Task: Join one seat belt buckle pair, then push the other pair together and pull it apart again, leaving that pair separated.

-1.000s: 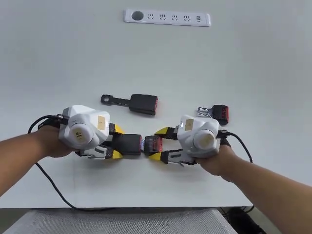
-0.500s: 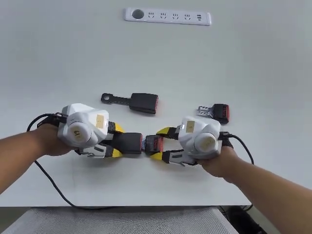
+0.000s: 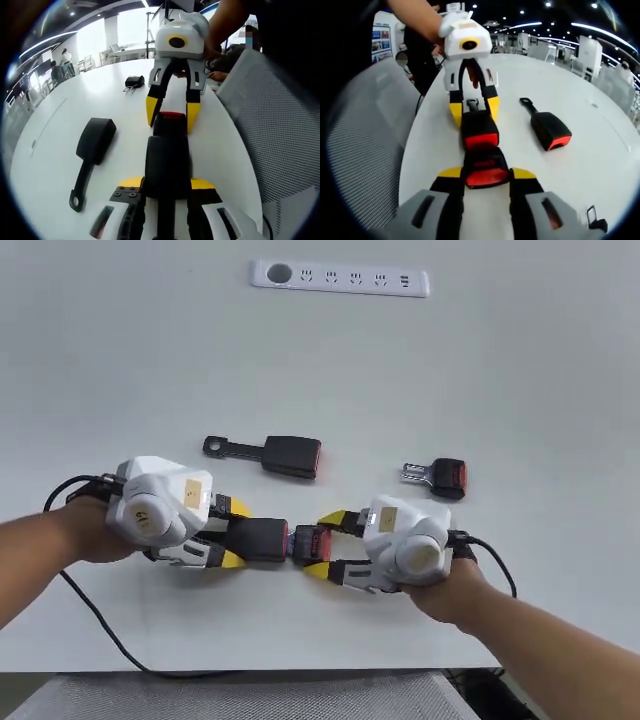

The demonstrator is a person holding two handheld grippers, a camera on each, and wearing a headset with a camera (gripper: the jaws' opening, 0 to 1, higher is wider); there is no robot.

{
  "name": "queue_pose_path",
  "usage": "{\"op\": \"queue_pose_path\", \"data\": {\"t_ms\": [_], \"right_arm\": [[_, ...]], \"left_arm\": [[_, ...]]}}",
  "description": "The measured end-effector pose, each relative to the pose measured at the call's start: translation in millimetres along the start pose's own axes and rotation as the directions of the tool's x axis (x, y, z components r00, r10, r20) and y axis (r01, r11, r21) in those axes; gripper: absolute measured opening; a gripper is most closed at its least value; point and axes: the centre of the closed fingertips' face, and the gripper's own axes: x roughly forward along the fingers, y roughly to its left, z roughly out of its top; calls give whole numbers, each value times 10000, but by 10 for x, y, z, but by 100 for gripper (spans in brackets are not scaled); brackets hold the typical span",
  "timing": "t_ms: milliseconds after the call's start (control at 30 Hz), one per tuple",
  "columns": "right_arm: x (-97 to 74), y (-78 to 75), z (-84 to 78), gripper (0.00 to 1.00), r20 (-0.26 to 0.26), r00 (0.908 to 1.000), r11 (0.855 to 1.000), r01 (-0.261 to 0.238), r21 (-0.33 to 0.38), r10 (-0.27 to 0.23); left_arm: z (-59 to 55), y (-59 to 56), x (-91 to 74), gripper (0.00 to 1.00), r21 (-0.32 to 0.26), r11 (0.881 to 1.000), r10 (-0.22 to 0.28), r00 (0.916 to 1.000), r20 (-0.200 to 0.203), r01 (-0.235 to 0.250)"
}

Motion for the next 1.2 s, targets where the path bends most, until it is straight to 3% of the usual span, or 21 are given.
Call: {"op": "queue_pose_path", "data": {"t_ms": [433,533,800,1200], "right_arm": [[1,-7,-5,33,-14,10000,9996,44,-270,-45],[1,3,-5,33,283,9996,9991,42,412,-54],[-6,11,-3,33,191,9998,10000,82,-55,-81],[-11,17,0,33,345,9994,9998,39,193,-46]], "left_arm": [[11,0,20,32,63,9999,-137,9999,84,137],[24,-4,17,32,33,9999,-109,9998,168,109],[29,-13,10,32,150,9996,-224,9996,142,222],[8,-10,4,32,187,9995,-271,9995,144,269]]}}
